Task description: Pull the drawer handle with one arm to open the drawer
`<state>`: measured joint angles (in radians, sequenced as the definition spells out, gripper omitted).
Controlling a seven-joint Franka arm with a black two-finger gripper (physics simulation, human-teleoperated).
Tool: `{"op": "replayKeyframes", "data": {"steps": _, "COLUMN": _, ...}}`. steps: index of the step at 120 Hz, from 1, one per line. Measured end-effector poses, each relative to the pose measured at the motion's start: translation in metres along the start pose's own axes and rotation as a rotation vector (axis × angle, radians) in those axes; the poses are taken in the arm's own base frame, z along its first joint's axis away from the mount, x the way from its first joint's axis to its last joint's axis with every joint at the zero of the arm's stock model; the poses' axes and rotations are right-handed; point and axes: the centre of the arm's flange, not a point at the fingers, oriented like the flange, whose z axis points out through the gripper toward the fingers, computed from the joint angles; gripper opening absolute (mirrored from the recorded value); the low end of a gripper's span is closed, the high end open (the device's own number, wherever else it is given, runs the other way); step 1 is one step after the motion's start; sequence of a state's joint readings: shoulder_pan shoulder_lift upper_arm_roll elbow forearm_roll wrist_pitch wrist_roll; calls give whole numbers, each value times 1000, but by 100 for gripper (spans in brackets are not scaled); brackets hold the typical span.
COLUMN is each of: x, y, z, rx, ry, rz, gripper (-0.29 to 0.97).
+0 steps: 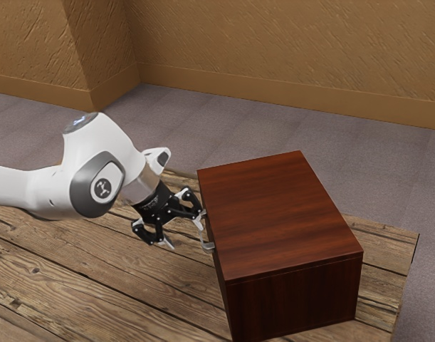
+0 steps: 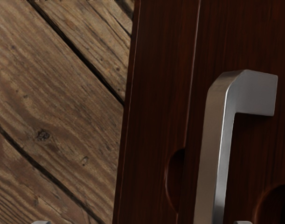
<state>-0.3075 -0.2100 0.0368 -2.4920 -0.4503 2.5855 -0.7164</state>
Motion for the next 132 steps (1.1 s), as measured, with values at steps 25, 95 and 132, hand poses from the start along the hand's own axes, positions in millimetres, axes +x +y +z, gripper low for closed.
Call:
{"op": "replayKeyframes", "data": {"steps": 25, "x": -1, "y": 0, "z": 9, "rx": 13, "ry": -5, "rz": 21, "gripper": 44}}
{"op": "replayKeyframes", "data": {"steps": 95, "x": 2, "y": -9, "z": 7, "rx": 33, "ry": -29, "rz": 19, "gripper": 34}}
{"op": "replayKeyframes", "data": {"steps": 132, "x": 13, "y": -22, "z": -1, "rx": 73, "ry": -51, "rz": 14, "gripper": 33}}
